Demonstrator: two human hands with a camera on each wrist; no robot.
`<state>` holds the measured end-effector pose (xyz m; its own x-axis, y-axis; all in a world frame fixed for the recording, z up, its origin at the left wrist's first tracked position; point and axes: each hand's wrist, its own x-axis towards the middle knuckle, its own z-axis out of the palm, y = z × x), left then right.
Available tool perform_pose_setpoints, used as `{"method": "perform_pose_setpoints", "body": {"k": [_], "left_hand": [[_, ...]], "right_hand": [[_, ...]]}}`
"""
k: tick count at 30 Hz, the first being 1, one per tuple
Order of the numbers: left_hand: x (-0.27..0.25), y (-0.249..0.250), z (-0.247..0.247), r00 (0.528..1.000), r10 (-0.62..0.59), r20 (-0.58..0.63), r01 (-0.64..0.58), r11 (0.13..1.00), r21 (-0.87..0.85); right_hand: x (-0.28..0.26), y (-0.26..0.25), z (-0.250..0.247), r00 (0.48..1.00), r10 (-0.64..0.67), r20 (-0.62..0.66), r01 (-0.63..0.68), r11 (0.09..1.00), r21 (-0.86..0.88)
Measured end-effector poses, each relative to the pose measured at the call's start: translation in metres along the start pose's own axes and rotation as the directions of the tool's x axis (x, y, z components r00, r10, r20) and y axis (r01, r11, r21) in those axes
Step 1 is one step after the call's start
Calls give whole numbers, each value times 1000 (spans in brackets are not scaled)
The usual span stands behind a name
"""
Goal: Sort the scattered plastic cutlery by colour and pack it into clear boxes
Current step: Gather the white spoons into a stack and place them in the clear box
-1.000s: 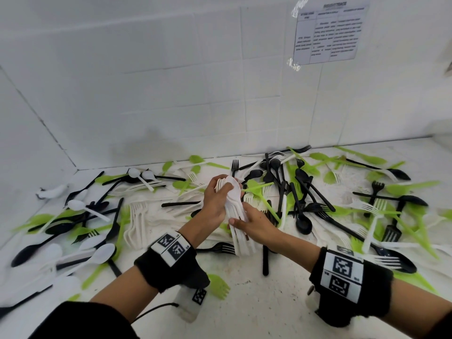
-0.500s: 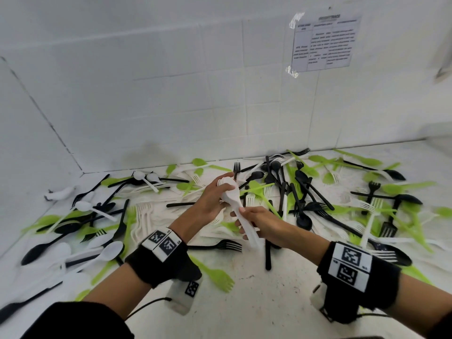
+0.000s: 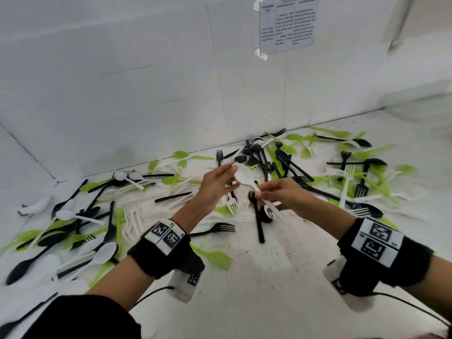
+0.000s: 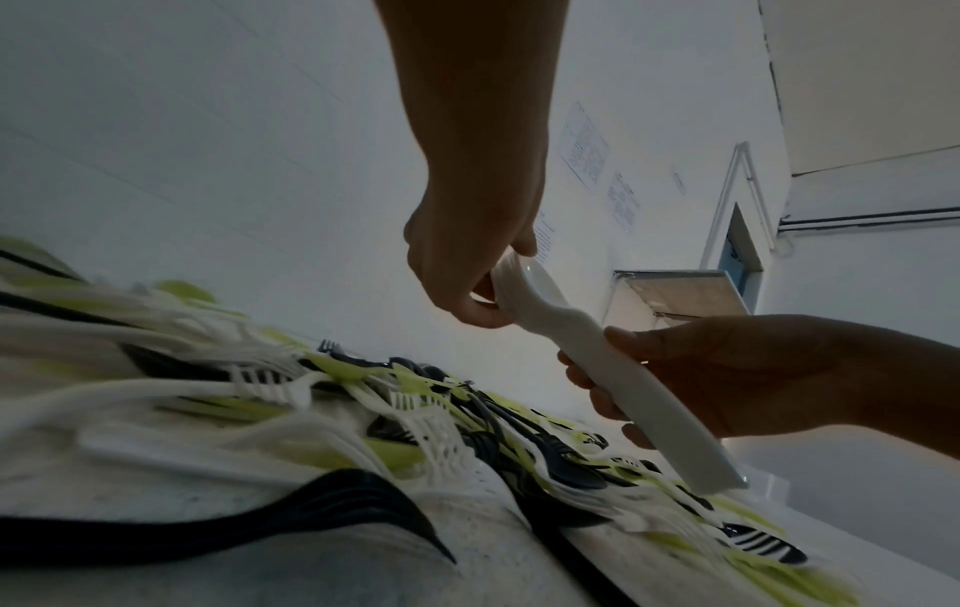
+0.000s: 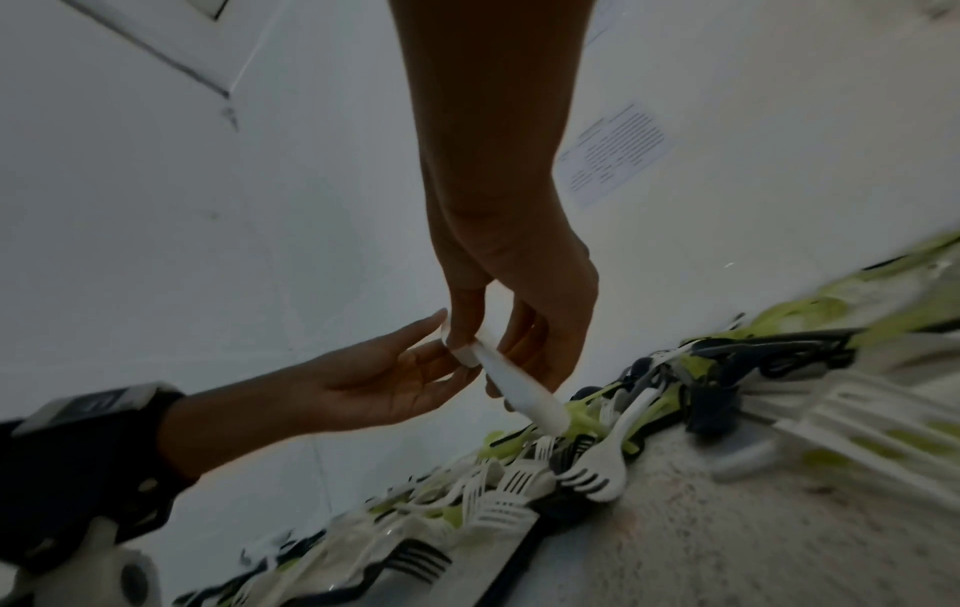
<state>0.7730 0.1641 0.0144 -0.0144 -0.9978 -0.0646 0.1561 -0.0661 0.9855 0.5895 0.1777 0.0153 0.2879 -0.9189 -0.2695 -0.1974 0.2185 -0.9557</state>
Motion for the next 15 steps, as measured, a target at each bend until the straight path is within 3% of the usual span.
{"method": "perform_pose_setpoints", "body": {"k": [6,15], "left_hand": [[18,-3,41,988,-67,142,70,997,-15],[40,-13,157,941,-139,310,130,990,47]], "right_hand": [[-21,7,-44,987,-13,-160,11,1000,-18],[-65,32,-140,923,-8,-386,10,1000,3]]}}
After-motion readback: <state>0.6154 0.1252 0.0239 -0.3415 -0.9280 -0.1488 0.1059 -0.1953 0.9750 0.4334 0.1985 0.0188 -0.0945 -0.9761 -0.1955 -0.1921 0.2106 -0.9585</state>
